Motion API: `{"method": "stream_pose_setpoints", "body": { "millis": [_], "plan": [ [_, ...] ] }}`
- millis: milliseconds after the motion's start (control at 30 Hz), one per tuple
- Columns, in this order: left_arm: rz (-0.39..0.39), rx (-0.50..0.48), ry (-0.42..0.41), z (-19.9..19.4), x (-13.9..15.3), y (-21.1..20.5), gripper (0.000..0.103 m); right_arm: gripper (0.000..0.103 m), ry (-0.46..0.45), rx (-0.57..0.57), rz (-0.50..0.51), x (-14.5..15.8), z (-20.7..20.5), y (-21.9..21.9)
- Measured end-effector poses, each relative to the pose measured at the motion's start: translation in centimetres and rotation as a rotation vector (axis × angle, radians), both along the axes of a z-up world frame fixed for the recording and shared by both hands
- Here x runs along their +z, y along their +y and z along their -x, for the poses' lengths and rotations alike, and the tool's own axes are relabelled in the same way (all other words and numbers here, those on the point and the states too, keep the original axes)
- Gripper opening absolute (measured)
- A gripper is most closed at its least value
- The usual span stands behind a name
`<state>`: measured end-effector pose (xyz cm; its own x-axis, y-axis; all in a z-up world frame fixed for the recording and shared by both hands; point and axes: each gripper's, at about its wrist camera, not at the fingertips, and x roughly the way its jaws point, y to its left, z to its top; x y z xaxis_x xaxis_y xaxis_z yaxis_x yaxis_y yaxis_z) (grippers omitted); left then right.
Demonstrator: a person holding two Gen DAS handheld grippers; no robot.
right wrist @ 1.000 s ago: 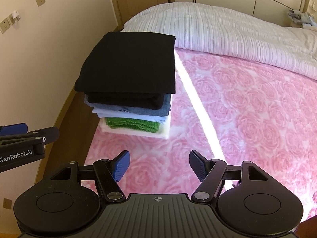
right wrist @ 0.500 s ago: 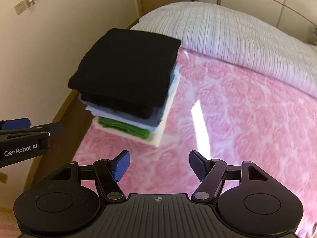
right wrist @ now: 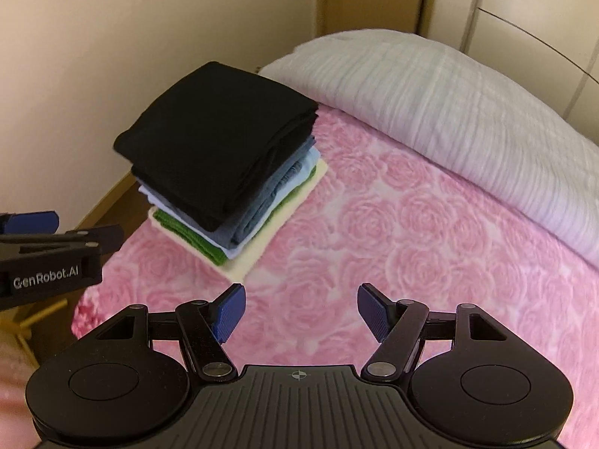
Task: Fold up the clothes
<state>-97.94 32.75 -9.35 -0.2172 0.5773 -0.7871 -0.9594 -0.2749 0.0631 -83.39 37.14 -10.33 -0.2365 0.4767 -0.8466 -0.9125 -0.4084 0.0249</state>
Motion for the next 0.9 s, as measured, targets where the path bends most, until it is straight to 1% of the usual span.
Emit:
{"method": "stream_pose_setpoints", "body": {
  "millis": [200, 367, 533, 700, 733, 767, 800, 900],
  "plan": [
    [-0.007, 0.127, 0.034, -2.5, -0.3, -1.6, 0.07, 0.07, 0.004, 0.11, 0.01, -0.4, -1.8, 0.3],
    [0.005, 0.222, 0.028, -4.2, -0.8, -2.7, 0.07, 0.07, 0.009, 0.199, 0.016, -1.0, -2.8, 0.5],
    [0.026, 0.272, 0.003, -5.4, -1.0, -2.7, 0.069, 0.07, 0.021, 0.273, 0.027, -1.5, -3.6, 1.2],
    [0.047, 0.315, -0.022, -6.2, -1.6, -2.3, 0.069, 0.07, 0.021, 0.321, 0.035, -2.0, -4.0, 2.5],
    [0.06, 0.32, -0.024, -6.3, -1.8, -2.2, 0.068, 0.07, 0.019, 0.328, 0.037, -2.2, -4.0, 2.8],
    [0.079, 0.322, -0.024, -6.4, -2.1, -2.0, 0.064, 0.07, 0.017, 0.334, 0.04, -2.3, -4.1, 3.0],
    [0.095, 0.322, -0.023, -6.6, -2.3, -1.8, 0.062, 0.07, 0.015, 0.34, 0.045, -2.5, -4.1, 3.3],
    [0.105, 0.35, -0.024, -6.7, -2.8, -1.5, 0.062, 0.07, 0.013, 0.359, 0.059, -3.0, -4.3, 4.1]
  ]
}}
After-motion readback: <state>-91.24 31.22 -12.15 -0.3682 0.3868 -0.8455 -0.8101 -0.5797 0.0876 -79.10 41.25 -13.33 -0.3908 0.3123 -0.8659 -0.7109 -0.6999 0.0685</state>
